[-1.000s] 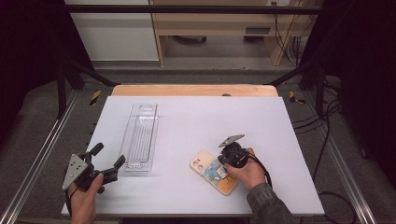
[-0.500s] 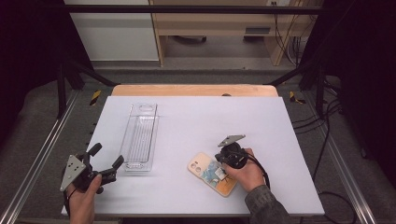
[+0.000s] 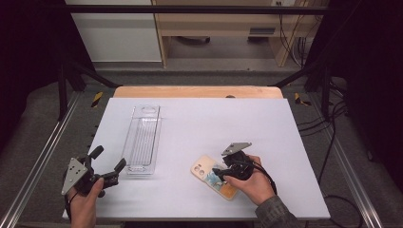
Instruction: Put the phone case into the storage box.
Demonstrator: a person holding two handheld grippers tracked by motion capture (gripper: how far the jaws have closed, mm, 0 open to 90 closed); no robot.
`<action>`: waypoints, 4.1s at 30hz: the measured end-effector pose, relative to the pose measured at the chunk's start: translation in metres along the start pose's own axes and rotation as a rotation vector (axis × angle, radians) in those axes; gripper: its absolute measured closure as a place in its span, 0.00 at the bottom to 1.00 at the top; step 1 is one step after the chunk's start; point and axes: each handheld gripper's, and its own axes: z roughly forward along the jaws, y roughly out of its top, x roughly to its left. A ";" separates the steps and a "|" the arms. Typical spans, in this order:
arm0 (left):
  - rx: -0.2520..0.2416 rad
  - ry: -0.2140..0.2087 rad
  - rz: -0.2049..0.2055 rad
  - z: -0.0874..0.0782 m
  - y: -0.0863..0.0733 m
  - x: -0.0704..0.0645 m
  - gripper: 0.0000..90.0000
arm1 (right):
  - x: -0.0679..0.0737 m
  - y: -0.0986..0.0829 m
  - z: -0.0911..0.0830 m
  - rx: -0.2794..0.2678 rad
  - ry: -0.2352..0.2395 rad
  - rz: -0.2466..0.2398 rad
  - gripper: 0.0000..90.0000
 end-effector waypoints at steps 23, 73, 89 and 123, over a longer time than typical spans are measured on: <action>-0.019 -0.020 0.008 -0.001 0.002 -0.001 0.03 | 0.015 -0.018 -0.007 0.095 -0.027 -0.022 0.07; -0.024 -0.044 0.009 0.000 0.002 -0.001 0.03 | 0.016 -0.039 0.009 0.197 0.015 0.006 0.06; -0.016 -0.034 0.014 -0.001 0.001 0.000 0.03 | 0.017 -0.039 0.007 0.209 0.002 -0.045 0.13; 0.006 -0.006 0.005 0.000 0.002 -0.007 0.02 | -0.012 -0.012 0.007 -0.163 -0.132 0.087 0.14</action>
